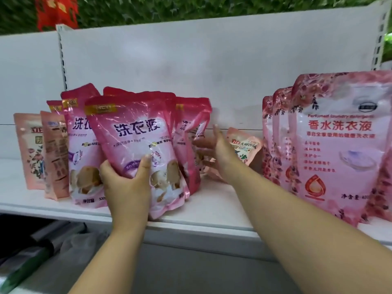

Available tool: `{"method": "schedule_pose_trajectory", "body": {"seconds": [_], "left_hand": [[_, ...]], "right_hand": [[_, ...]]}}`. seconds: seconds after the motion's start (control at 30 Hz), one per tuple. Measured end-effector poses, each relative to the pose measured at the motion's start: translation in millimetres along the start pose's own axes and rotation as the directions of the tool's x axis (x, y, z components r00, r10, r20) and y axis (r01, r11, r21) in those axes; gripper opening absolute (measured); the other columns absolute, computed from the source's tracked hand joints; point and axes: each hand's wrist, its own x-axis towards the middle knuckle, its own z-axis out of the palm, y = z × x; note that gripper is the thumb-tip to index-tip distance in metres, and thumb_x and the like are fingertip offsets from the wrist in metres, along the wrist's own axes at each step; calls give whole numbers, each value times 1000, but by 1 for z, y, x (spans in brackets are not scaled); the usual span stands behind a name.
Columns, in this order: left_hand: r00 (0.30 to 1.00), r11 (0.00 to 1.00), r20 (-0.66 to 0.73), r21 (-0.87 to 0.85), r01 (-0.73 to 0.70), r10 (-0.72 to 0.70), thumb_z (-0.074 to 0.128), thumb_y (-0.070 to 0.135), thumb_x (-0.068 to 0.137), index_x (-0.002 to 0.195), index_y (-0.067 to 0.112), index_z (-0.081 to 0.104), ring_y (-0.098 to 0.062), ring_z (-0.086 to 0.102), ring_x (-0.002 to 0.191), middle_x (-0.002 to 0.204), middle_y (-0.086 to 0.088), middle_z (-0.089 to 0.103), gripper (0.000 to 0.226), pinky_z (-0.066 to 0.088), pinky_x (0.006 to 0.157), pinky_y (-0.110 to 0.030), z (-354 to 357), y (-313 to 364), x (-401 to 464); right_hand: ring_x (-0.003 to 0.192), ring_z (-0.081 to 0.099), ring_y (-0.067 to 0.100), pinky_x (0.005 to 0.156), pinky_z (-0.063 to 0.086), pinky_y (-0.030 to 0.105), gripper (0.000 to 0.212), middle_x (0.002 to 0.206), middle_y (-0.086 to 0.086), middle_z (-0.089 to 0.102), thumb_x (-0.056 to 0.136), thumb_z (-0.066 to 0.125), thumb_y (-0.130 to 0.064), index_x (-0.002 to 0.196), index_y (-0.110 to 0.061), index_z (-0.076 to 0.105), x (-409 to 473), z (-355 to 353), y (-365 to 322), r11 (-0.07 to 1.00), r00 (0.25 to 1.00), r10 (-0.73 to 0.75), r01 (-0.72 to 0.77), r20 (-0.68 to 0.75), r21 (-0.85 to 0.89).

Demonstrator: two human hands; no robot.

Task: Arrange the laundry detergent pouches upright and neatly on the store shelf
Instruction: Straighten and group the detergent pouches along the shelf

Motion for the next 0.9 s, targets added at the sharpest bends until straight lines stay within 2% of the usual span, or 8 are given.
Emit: {"method": "schedule_pose_trajectory", "body": {"seconds": [0.13,0.23,0.4,0.5,0.57,0.67,0.73,0.9], "left_hand": [[1000,1000,-17,-15,-17,16,67,36,81,127,12,40,-18,53,99,115,-1,54,58,38,78,-25,1,-3,2],[999,1000,-23,-15,-25,25,67,35,81,123,8,42,-14,49,89,106,1,52,55,35,64,-16,0,-5,1],[999,999,-21,-31,-39,39,67,36,81,121,8,43,-15,49,89,106,1,52,54,34,64,-13,-1,-5,1],[999,998,-25,-38,-44,43,66,35,82,122,8,42,-14,48,87,104,2,50,55,33,62,-11,0,-5,1],[999,999,-21,-33,-38,37,66,36,82,123,8,41,-14,48,88,105,2,50,55,34,63,-11,0,-5,-1],[999,999,-8,-42,-33,32,66,35,82,123,6,41,-15,48,88,104,1,50,56,35,64,-15,-1,-3,-3],[1000,998,-4,-51,-29,29,66,34,82,123,5,42,-16,49,88,103,0,50,56,36,66,-19,0,-1,-3],[1000,999,-6,-47,5,-6,66,34,82,120,8,43,-16,50,86,102,0,52,52,34,59,-14,0,1,-3]], "right_hand": [[72,48,14,62,36,27,69,110,8,59,92,23,-62,117,-10,61,11,-18,2,999,972,39,-30,-234,45],[77,53,23,61,36,27,51,99,7,52,96,27,-48,98,-12,64,16,-25,5,1000,923,-27,29,-385,-1],[81,57,15,67,48,19,46,97,0,58,95,35,-42,124,-10,53,21,-40,13,949,828,122,64,-547,308],[137,31,12,115,20,38,102,146,-18,35,56,16,-95,140,-40,34,24,-38,24,949,853,155,12,-499,315],[137,32,13,116,15,39,116,142,-18,39,41,15,-102,138,-42,37,29,-45,25,951,854,136,30,-503,307],[107,56,28,90,45,34,78,107,10,62,85,20,-72,126,-16,54,-13,-22,-16,950,933,20,94,-360,297],[109,55,42,74,50,28,77,119,28,58,91,17,-62,126,-4,51,-23,-7,-18,962,964,-108,163,-244,218],[124,44,26,107,33,44,112,131,6,48,45,35,-94,129,-21,38,-28,31,-23,943,949,-292,306,-120,129]]}}
